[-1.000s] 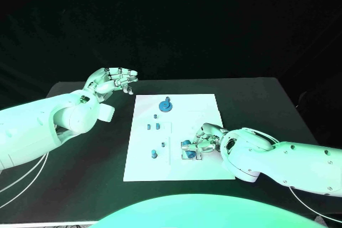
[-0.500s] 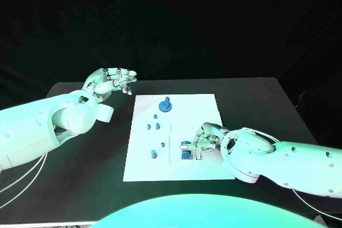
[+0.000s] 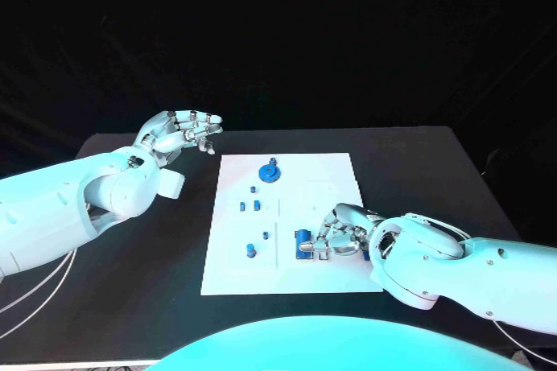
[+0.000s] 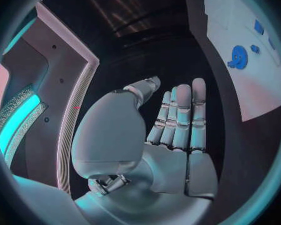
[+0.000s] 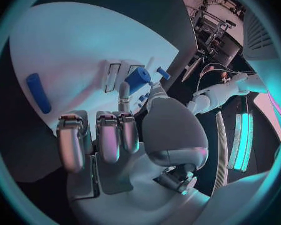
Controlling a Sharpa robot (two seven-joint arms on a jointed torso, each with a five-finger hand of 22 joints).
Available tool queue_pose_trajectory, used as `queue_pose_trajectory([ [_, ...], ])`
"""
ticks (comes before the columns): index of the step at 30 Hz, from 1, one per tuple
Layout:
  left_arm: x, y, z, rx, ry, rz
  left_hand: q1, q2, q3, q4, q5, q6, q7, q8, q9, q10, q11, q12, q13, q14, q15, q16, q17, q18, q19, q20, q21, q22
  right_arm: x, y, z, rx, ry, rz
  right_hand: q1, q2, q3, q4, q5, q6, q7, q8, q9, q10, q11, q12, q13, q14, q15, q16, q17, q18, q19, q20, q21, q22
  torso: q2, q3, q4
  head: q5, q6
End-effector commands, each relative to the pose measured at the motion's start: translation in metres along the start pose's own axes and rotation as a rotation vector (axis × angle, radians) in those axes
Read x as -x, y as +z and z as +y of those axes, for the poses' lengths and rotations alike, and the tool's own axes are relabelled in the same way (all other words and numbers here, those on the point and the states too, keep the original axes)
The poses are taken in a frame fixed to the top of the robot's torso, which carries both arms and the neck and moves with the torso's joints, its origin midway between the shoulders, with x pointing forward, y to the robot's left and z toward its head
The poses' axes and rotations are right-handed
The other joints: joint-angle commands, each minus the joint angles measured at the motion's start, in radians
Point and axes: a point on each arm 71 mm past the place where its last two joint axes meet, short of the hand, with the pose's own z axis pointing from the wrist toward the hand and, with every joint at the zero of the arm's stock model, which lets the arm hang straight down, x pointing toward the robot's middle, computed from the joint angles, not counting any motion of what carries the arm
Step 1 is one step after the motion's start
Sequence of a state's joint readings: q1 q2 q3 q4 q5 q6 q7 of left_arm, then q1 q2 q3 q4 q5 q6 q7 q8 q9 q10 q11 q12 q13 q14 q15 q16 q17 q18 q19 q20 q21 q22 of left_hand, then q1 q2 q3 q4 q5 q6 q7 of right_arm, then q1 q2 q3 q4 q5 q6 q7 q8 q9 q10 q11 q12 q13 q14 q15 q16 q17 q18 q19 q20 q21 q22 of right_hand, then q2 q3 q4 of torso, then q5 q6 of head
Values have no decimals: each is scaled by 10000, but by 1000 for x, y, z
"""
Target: Assemble the parts on the task board
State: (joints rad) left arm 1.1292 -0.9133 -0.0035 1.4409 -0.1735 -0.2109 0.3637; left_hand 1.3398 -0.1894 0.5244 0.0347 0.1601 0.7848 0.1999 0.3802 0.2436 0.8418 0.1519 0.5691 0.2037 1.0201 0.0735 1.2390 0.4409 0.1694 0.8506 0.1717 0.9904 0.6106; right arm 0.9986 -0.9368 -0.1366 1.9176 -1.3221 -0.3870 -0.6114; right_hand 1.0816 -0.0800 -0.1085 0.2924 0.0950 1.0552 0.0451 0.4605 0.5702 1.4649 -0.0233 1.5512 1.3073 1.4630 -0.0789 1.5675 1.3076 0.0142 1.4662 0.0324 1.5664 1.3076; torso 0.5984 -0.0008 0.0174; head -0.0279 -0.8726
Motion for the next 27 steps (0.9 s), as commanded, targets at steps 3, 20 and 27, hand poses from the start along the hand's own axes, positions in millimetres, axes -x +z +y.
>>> queue_pose_trajectory([
  [3,-3,1,-1,-73,-65,152,-91,-9,-19,50,49,-97,191,30,-9,-79,-9,57,3,-49,46,51,-9,146,71,33,-67,-16,-2,1,-1,88,-74,223,325,74,96,-4,59,-61,-3,42,9,990,-27,54,2543,1078,-70,33,2632,-142,1046,-96,44,2632,0,-5,22,-36,0],
  [20,-3,1,-1,-71,-63,145,-91,-9,-19,50,49,-97,191,30,-9,-79,-9,57,3,-49,46,51,-9,146,71,33,-67,-16,-8,11,-6,-250,-728,433,1686,340,340,-38,419,-103,-8,-31,-125,991,-35,48,2547,1078,-79,33,2632,-142,1046,-109,44,2632,3,-17,21,-30,0],
  [27,-2,1,-1,-68,-57,131,-91,-9,-19,50,49,-97,191,30,-9,-79,-9,57,3,-49,46,51,-9,146,71,33,-67,-16,-7,8,-9,-284,-797,342,2029,217,563,-46,590,-83,-19,-71,-182,998,-45,62,2557,1078,-85,33,2632,-142,1046,-112,44,2632,3,-3,29,-38,0],
])
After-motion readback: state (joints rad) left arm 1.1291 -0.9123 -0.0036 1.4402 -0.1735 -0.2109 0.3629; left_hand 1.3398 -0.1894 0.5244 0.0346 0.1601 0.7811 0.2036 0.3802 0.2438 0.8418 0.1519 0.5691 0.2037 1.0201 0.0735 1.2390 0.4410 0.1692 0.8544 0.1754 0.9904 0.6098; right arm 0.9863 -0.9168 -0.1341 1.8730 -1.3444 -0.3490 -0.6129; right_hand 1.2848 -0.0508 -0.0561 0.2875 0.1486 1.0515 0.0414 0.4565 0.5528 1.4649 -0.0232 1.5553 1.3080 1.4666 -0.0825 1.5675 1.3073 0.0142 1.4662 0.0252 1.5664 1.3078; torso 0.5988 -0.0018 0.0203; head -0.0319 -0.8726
